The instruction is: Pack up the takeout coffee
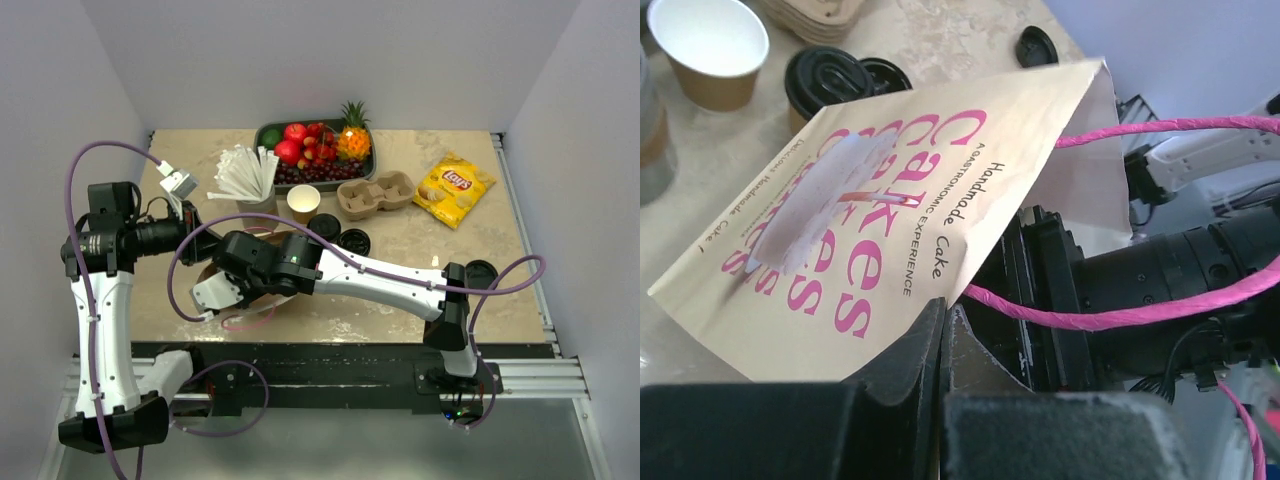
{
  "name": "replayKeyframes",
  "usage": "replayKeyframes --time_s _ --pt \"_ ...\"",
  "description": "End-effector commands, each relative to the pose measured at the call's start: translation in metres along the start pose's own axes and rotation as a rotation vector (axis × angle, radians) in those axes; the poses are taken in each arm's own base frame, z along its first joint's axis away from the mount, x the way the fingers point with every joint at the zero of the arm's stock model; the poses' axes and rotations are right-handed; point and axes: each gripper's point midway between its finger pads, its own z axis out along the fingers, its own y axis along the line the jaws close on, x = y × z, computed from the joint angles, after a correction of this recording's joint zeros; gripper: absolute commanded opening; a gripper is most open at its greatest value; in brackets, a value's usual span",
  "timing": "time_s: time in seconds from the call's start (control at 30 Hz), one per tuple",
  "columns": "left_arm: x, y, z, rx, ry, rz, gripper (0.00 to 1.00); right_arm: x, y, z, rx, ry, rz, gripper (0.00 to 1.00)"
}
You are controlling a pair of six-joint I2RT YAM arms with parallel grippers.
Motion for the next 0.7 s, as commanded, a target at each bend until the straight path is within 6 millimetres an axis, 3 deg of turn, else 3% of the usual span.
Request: replayKeyframes --time_s 0.0,0.07,0.2,0.3,0.67 --pt "0.012 -0.030 -0.003 0.075 0.005 -0.170 0.00 -0.010 0.000 -0.035 -0.023 -0.039 0.045 0.24" --pt "0.011 -0.026 -0.005 0.032 0.011 -0.186 0.00 -0.008 0.005 -0.037 -0.046 -0.031 0.049 0.25" --pt "-0.015 -0.008 -0.014 -0.108 -0.002 -0.162 0.00 -0.009 0.005 -0.037 -0.055 -0.029 0.071 0.25" --pt "-0.021 -0.002 -0.012 -0.106 0.004 -0.180 0.00 -0.009 0.007 -0.033 -0.074 -0.014 0.073 0.25" --pt "0.013 0.032 0.005 -0.146 0.106 -0.350 0.00 0.015 0.010 -0.008 -0.118 0.059 0.115 0.25"
